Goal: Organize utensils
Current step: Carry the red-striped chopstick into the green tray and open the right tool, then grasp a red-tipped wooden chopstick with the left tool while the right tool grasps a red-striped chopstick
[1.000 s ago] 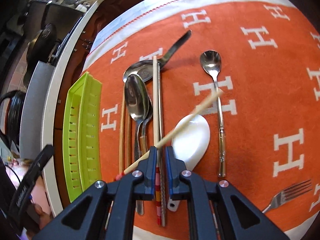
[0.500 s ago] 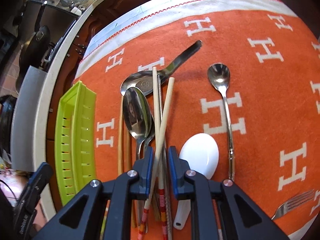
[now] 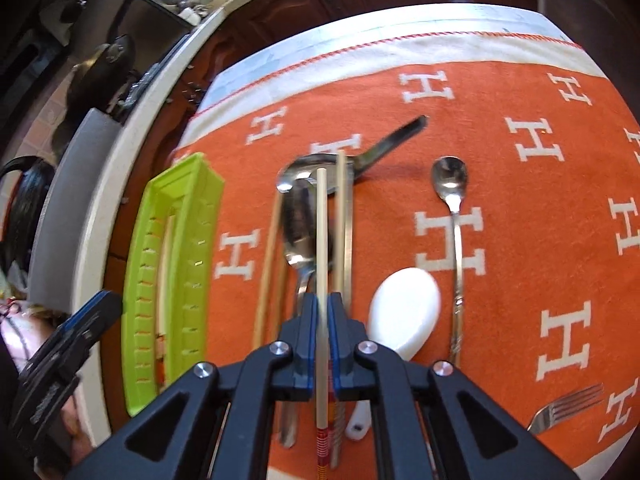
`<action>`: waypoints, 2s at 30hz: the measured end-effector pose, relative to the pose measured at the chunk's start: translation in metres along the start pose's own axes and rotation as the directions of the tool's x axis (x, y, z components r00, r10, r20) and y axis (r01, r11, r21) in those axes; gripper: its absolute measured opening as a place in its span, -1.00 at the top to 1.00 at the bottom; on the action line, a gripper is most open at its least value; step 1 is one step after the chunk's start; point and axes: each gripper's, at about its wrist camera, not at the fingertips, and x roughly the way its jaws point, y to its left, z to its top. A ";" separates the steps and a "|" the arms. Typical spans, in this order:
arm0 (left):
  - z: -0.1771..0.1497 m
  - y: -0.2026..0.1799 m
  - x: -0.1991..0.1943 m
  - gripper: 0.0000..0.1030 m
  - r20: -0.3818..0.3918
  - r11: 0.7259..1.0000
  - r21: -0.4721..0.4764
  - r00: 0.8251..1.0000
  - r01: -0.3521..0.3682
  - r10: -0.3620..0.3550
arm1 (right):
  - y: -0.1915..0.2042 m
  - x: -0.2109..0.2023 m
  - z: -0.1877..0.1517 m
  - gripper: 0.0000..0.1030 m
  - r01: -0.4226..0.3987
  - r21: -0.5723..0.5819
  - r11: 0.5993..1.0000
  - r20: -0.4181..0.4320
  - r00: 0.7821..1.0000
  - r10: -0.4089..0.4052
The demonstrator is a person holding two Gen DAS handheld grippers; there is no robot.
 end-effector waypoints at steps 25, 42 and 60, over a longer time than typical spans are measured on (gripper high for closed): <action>0.017 0.063 -0.031 -0.25 0.077 0.975 -0.007 0.972 -0.223 0.223 | 0.125 0.034 0.034 0.71 -0.163 -0.042 0.986 -0.135 0.978 0.156; 0.007 0.001 -0.022 -0.21 0.041 0.996 0.001 0.995 0.095 -0.095 | 0.075 -0.050 0.018 0.71 0.034 -0.251 0.967 0.113 0.994 -0.006; -0.029 -0.062 0.058 0.68 -0.138 0.982 0.110 0.981 0.153 -0.138 | 0.007 -0.040 -0.023 0.71 0.070 -0.181 0.981 0.146 0.988 -0.043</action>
